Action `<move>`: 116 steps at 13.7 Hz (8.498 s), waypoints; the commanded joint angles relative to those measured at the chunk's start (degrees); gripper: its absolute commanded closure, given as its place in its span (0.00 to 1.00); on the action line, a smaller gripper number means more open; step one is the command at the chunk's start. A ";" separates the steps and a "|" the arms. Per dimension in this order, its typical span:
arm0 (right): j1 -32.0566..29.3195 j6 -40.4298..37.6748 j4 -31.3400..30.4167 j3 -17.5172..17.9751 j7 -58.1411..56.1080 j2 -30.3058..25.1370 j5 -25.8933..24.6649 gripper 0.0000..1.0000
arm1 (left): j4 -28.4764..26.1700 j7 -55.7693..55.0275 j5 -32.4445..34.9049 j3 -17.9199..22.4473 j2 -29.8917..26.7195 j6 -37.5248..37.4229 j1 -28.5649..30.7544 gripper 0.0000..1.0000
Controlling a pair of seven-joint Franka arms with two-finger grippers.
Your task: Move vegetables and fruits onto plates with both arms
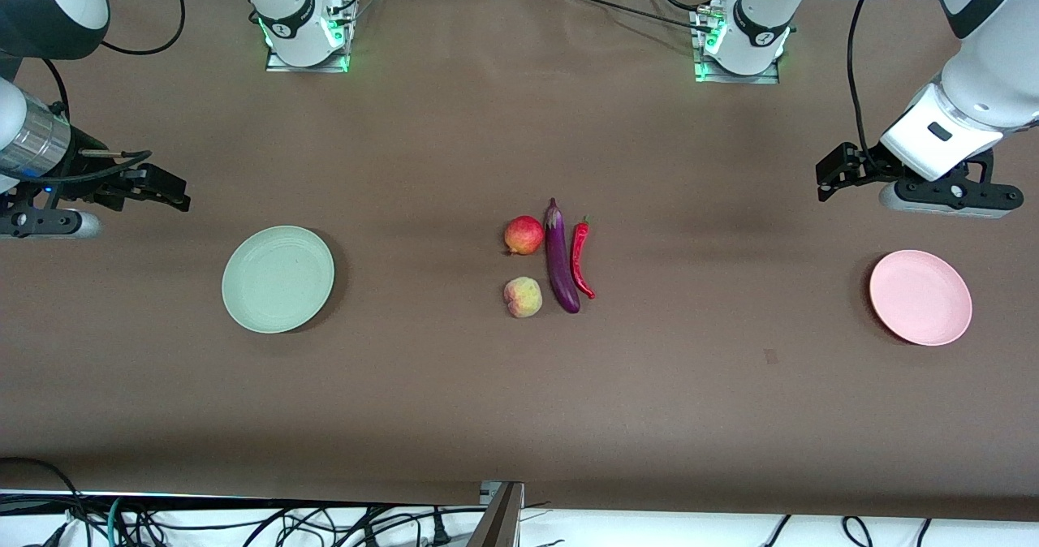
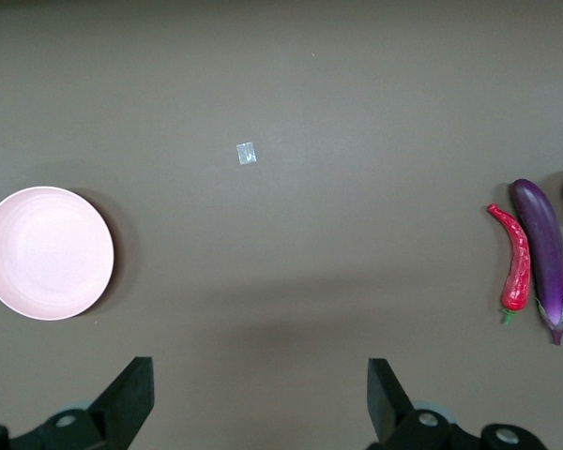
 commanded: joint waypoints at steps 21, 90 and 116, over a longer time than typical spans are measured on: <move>-0.36 -0.33 1.83 1.19 -0.08 0.09 -0.24 0.00 | 1.04 0.45 -0.95 -3.58 14.74 -5.22 -5.89 0.00; 40.16 41.93 6.59 1.28 74.09 40.61 11.89 0.01 | 3.23 48.08 16.36 -12.46 24.51 11.92 28.28 0.00; 16.87 8.34 -1.30 -15.58 0.91 23.47 3.97 0.79 | -2.18 -27.38 -2.62 -18.08 30.48 28.92 -9.15 0.00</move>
